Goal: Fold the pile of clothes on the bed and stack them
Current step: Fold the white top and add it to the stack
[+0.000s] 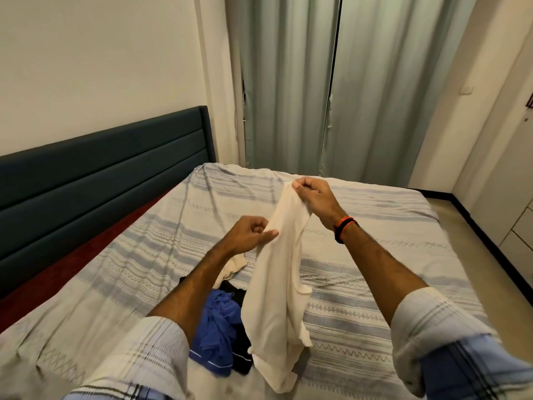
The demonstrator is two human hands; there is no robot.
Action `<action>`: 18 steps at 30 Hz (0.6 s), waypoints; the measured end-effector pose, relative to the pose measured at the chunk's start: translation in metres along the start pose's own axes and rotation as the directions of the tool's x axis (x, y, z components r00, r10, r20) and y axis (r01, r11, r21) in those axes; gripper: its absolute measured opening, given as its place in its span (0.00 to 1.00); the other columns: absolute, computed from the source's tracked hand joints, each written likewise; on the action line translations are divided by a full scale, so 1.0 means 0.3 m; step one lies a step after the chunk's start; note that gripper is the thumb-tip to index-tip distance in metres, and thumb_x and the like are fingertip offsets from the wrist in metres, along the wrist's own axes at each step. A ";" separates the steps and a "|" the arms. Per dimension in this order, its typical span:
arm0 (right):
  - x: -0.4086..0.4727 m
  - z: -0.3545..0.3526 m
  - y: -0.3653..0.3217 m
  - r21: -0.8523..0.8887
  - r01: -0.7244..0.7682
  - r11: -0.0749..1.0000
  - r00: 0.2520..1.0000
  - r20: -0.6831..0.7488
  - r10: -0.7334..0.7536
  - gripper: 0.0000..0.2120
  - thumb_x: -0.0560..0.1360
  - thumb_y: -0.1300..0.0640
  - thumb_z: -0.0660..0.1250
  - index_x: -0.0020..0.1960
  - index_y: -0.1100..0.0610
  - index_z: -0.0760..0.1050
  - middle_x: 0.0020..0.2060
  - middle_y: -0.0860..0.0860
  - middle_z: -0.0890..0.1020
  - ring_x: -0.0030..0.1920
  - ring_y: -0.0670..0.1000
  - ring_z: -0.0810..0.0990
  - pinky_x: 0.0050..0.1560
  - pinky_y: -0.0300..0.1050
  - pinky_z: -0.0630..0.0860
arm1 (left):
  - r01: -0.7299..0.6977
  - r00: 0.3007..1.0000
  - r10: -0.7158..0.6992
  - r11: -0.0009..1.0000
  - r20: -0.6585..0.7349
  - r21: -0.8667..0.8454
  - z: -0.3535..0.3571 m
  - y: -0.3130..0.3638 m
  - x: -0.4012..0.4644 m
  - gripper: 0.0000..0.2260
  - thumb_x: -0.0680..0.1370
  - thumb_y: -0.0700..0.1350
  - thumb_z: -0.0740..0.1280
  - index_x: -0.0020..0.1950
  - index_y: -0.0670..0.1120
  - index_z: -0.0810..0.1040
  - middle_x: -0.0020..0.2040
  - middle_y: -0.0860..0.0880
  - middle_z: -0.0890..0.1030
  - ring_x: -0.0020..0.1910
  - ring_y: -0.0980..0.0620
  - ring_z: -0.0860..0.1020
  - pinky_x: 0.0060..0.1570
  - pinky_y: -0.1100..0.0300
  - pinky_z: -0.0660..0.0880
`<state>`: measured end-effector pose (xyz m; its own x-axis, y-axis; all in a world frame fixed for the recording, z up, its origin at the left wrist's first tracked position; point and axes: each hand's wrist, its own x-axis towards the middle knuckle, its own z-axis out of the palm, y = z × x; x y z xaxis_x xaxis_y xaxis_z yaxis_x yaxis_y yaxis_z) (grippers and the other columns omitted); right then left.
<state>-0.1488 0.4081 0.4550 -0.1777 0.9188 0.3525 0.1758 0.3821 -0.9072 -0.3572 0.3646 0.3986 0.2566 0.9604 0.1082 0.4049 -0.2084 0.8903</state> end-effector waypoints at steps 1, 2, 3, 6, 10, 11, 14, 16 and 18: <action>0.007 -0.015 -0.007 0.039 -0.008 0.999 0.999 -0.036 0.010 0.11 0.81 0.58 0.63 0.40 0.54 0.78 0.36 0.48 0.77 0.37 0.46 0.74 0.40 0.41 0.71 | 0.031 0.998 -0.035 0.997 0.059 0.077 -0.006 -0.014 -0.005 0.14 0.73 0.52 0.74 0.49 0.43 0.83 0.42 0.48 0.83 0.40 0.51 0.82 0.47 0.55 0.79; 0.013 -0.030 -0.014 0.074 -0.009 0.997 0.997 -0.073 0.014 0.12 0.81 0.59 0.63 0.39 0.54 0.77 0.35 0.48 0.76 0.36 0.46 0.72 0.39 0.41 0.70 | 0.055 0.992 -0.075 0.980 0.098 0.193 -0.013 -0.030 -0.007 0.17 0.71 0.56 0.74 0.51 0.44 0.83 0.44 0.49 0.84 0.42 0.51 0.83 0.48 0.55 0.80; 0.022 -0.055 -0.024 0.098 -0.004 0.995 0.993 -0.114 0.016 0.13 0.82 0.59 0.62 0.38 0.55 0.76 0.34 0.48 0.75 0.35 0.45 0.71 0.38 0.40 0.69 | 0.073 0.987 -0.117 0.939 0.113 0.337 -0.021 -0.039 -0.002 0.21 0.70 0.60 0.74 0.52 0.45 0.84 0.45 0.49 0.85 0.43 0.51 0.83 0.47 0.54 0.81; 0.041 -0.131 -0.025 0.105 -0.007 0.994 0.980 -0.197 0.028 0.14 0.81 0.59 0.62 0.37 0.55 0.75 0.34 0.50 0.74 0.36 0.47 0.70 0.40 0.43 0.69 | 0.149 0.979 -0.204 0.775 0.019 0.615 -0.053 -0.063 0.010 0.24 0.69 0.63 0.74 0.49 0.44 0.82 0.43 0.47 0.82 0.42 0.50 0.80 0.42 0.55 0.76; 0.046 -0.224 -0.022 0.041 -0.008 0.999 0.967 -0.255 0.018 0.12 0.80 0.58 0.63 0.38 0.56 0.76 0.35 0.53 0.76 0.37 0.49 0.72 0.41 0.44 0.69 | 0.180 0.984 -0.126 0.752 -0.129 0.634 -0.105 -0.037 0.035 0.20 0.71 0.64 0.71 0.46 0.47 0.81 0.41 0.47 0.82 0.42 0.47 0.80 0.44 0.54 0.77; 0.044 -0.241 -0.024 0.029 -0.009 1.000 0.963 -0.268 0.017 0.12 0.80 0.59 0.64 0.39 0.57 0.76 0.35 0.53 0.76 0.37 0.50 0.72 0.41 0.44 0.70 | 0.185 0.983 -0.127 0.737 -0.135 0.650 -0.117 -0.023 0.041 0.22 0.70 0.65 0.71 0.47 0.46 0.82 0.42 0.47 0.82 0.42 0.47 0.80 0.45 0.52 0.79; 0.039 -0.299 -0.036 -0.029 -0.008 1.000 0.946 -0.323 -0.002 0.10 0.80 0.58 0.64 0.41 0.60 0.77 0.35 0.54 0.76 0.37 0.50 0.71 0.41 0.44 0.70 | 0.161 0.983 -0.173 0.678 -0.058 0.717 -0.153 0.024 0.055 0.24 0.66 0.65 0.75 0.48 0.45 0.82 0.44 0.46 0.83 0.45 0.48 0.80 0.50 0.50 0.78; 0.035 -0.340 -0.046 -0.075 -0.007 0.997 0.934 -0.357 -0.020 0.10 0.79 0.58 0.65 0.41 0.60 0.78 0.35 0.53 0.75 0.36 0.49 0.71 0.41 0.44 0.69 | 0.138 0.984 -0.175 0.643 -0.031 0.753 -0.178 0.050 0.059 0.21 0.67 0.63 0.75 0.48 0.46 0.83 0.46 0.48 0.83 0.46 0.48 0.79 0.53 0.50 0.79; 0.031 -0.373 -0.047 -0.138 -0.017 0.990 0.926 -0.376 -0.036 0.11 0.79 0.58 0.66 0.38 0.58 0.77 0.35 0.53 0.77 0.36 0.48 0.71 0.42 0.44 0.69 | 0.129 0.989 -0.139 0.602 -0.055 0.788 -0.195 0.072 0.069 0.19 0.69 0.61 0.74 0.48 0.47 0.82 0.45 0.48 0.82 0.46 0.49 0.79 0.53 0.51 0.78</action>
<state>-0.0446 0.4225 0.4966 0.1935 0.8741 0.4456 0.3103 0.3764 -0.8730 -0.3946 0.3908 0.4461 0.1487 0.9889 0.0074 0.9683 -0.1471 0.2019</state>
